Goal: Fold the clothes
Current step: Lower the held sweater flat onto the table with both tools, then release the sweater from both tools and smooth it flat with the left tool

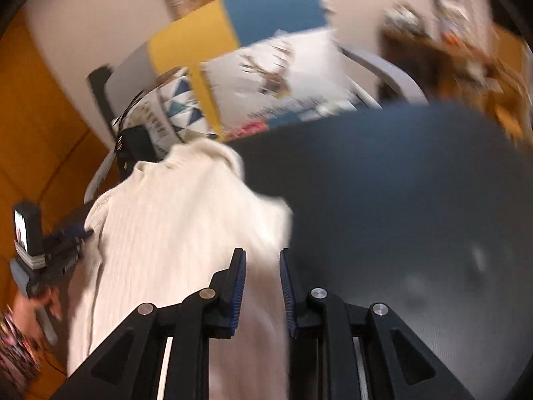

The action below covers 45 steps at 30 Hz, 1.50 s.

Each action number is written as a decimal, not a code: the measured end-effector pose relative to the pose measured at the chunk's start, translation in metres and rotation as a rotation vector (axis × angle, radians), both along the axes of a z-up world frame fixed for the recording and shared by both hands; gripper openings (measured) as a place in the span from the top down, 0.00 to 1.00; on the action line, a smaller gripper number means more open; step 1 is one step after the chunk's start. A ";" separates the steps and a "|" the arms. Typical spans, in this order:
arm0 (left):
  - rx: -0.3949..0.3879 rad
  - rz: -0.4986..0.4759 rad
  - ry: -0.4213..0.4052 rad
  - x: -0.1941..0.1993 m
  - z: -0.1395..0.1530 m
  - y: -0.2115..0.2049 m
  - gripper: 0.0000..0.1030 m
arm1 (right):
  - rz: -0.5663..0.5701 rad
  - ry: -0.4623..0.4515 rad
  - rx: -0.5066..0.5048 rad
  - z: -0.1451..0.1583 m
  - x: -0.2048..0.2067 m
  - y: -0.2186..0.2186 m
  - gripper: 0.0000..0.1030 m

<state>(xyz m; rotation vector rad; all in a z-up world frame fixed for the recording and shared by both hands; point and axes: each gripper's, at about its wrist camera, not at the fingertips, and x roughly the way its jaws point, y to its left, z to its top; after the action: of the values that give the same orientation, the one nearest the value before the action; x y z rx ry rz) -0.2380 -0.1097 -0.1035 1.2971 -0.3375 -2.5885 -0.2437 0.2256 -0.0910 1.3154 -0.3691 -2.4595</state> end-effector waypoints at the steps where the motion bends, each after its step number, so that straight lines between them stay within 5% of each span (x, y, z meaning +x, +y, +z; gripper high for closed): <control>1: 0.026 -0.021 -0.008 0.010 -0.005 0.015 0.72 | -0.016 -0.026 -0.017 -0.004 0.012 0.011 0.80; 4: 0.001 -0.096 -0.033 0.035 -0.029 0.057 0.72 | -0.063 -0.113 -0.057 -0.015 0.044 0.040 0.80; 6: -0.101 -0.110 -0.015 0.048 -0.041 0.074 0.71 | -0.070 -0.158 -0.113 -0.019 0.065 0.054 0.77; 9: -0.195 -0.111 0.018 0.057 -0.044 0.081 0.58 | -0.033 -0.181 -0.154 -0.018 0.091 0.062 0.78; 15: -0.216 -0.117 0.022 0.057 -0.041 0.066 0.36 | 0.218 -0.166 -0.199 0.004 0.145 0.029 0.78; 17: -0.232 -0.127 0.038 0.057 -0.043 0.061 0.27 | 0.340 -0.187 -0.158 0.004 0.165 0.005 0.78; 21: -0.231 -0.127 0.063 0.057 -0.044 0.057 0.27 | 0.502 -0.229 -0.005 -0.010 0.205 -0.035 0.78; 26: -0.327 -0.125 0.092 0.063 -0.049 0.069 0.27 | 0.464 -0.257 0.048 -0.026 0.214 -0.048 0.78; 32: -0.276 -0.118 0.088 0.062 -0.047 0.062 0.26 | 0.359 -0.262 0.012 -0.038 0.206 -0.053 0.77; 38: -0.266 -0.110 0.090 0.061 -0.048 0.061 0.25 | 0.385 -0.133 0.237 -0.037 0.228 -0.078 0.72; 42: -0.250 -0.109 0.089 0.061 -0.047 0.060 0.24 | 0.431 -0.036 0.362 -0.031 0.238 -0.081 0.90; 45: -0.234 -0.108 0.087 0.061 -0.047 0.058 0.24 | 0.468 0.037 0.480 -0.022 0.240 -0.075 0.91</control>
<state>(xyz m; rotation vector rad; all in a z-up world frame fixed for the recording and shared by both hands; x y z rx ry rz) -0.1775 -0.0522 -0.1502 1.1114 -0.6884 -2.5877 -0.0041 0.1504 -0.1127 1.3311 0.5184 -2.2253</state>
